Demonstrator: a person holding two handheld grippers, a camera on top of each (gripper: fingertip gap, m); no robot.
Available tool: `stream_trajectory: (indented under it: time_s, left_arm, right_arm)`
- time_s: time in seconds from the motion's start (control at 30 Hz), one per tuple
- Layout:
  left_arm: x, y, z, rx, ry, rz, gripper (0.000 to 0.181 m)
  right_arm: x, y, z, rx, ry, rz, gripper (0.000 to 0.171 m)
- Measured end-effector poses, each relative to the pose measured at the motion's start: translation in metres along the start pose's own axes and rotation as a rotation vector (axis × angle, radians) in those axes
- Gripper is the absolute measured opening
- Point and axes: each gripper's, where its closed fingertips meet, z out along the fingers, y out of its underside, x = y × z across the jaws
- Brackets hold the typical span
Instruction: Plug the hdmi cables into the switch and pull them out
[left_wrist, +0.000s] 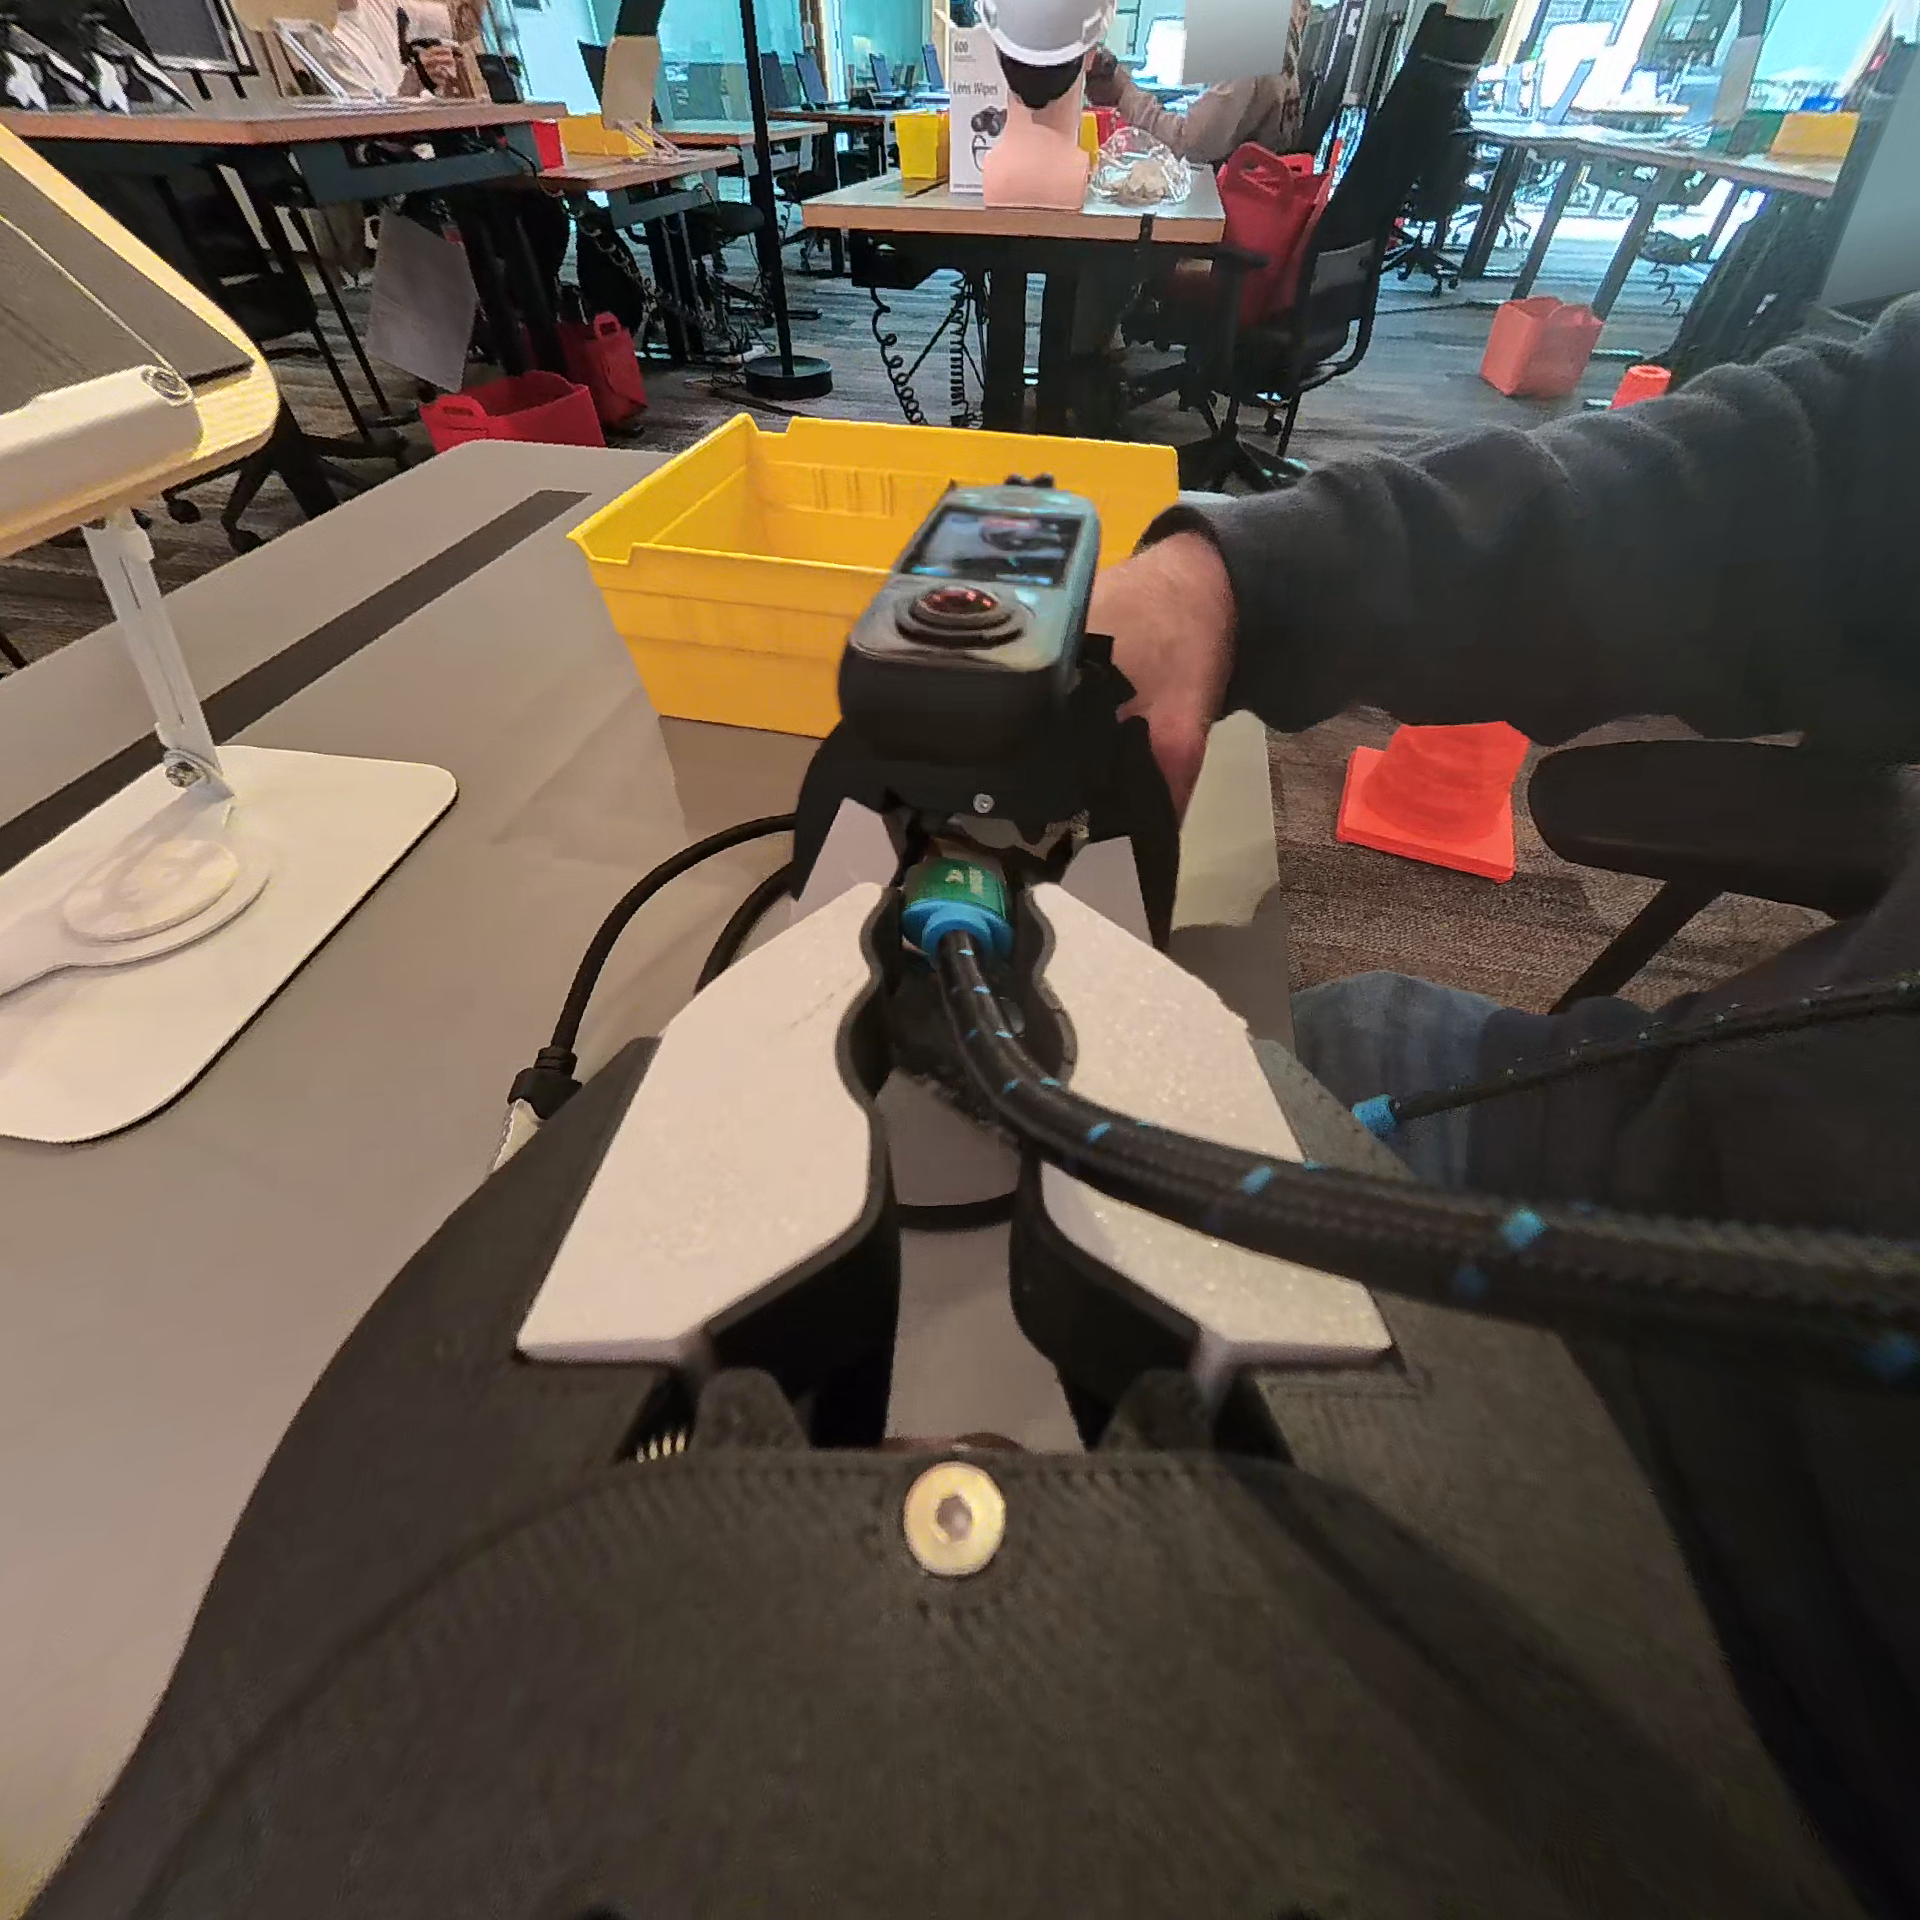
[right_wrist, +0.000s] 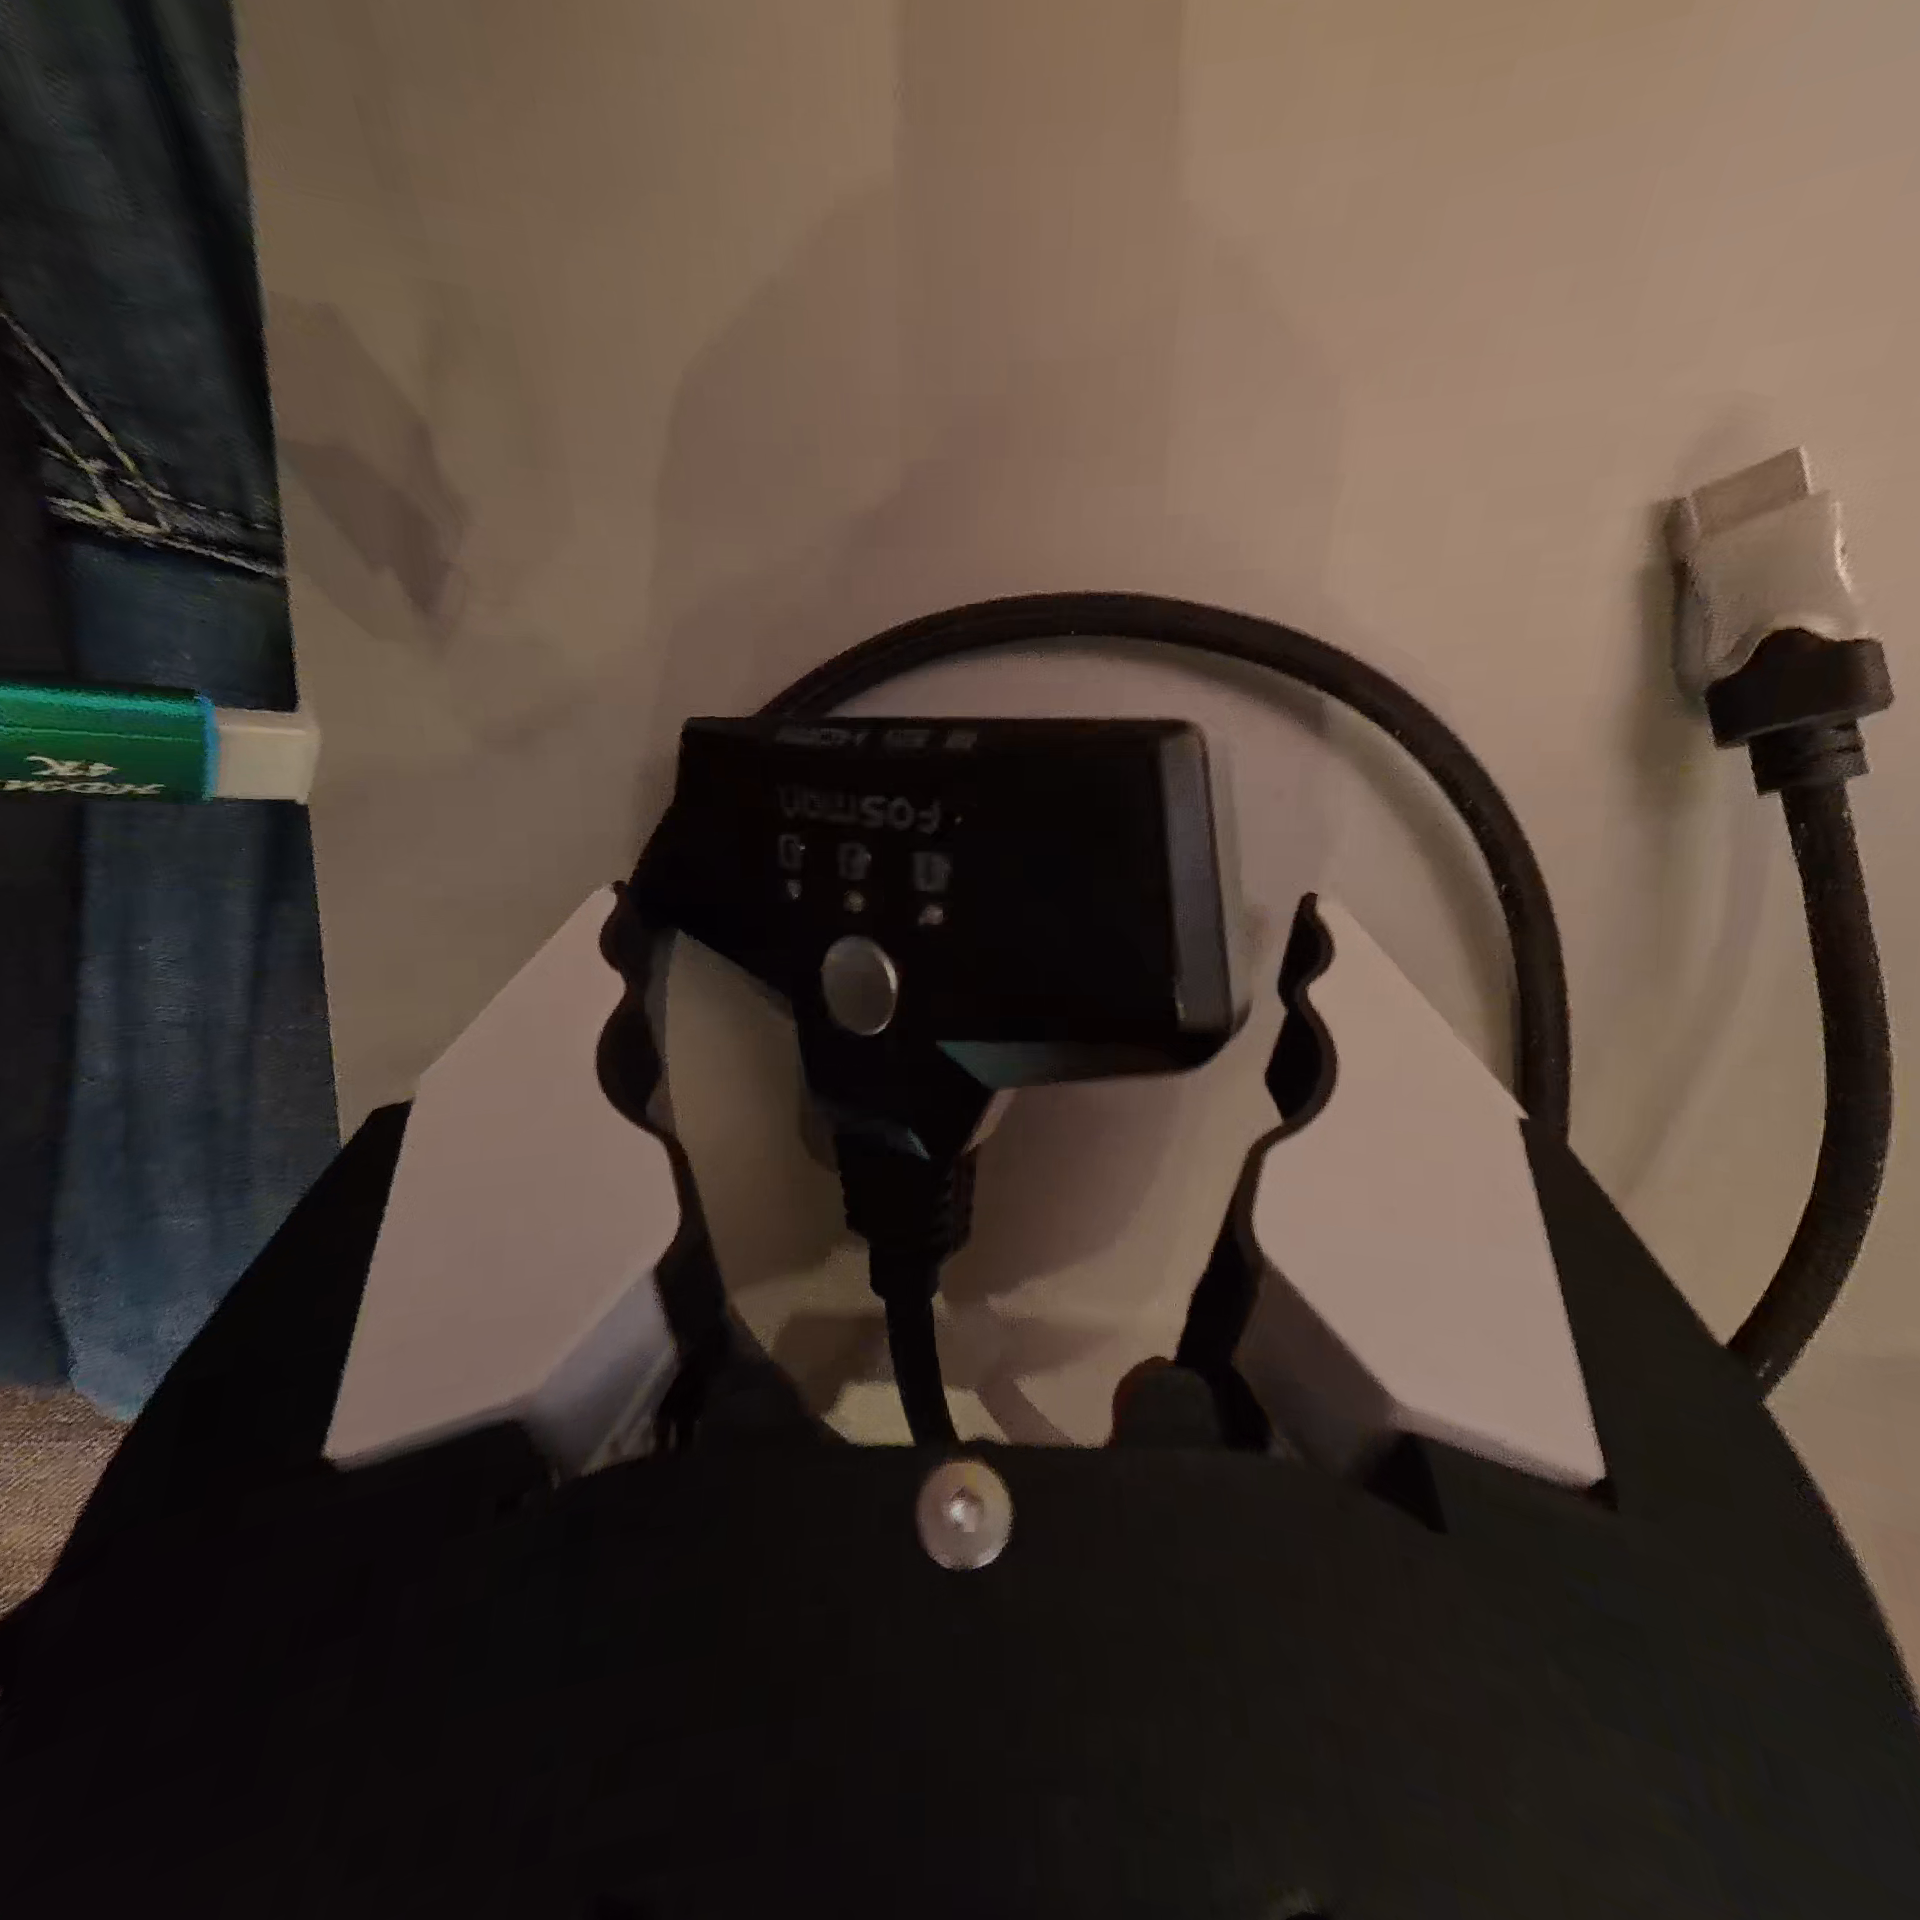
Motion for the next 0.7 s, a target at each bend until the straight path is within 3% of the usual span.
stream_trajectory:
  time_s: [0.2,0.43,0.53,0.7]
  left_arm:
    - [0.001,0.000,0.001,-0.003,0.003,0.003,0.020]
    - [0.001,-0.001,0.001,0.004,0.005,-0.001,0.020]
    - [0.003,-0.002,0.002,0.002,0.009,0.005,0.020]
    - [0.003,-0.004,-0.001,0.007,0.006,0.007,0.020]
  right_arm:
    - [0.007,0.001,-0.004,-0.016,0.231,0.023,0.135]
    - [0.010,-0.009,-0.019,-0.002,0.494,-0.043,0.129]
    - [0.009,-0.011,-0.015,0.001,0.479,-0.012,0.117]
    - [0.014,-0.008,-0.013,0.007,0.428,0.036,0.112]
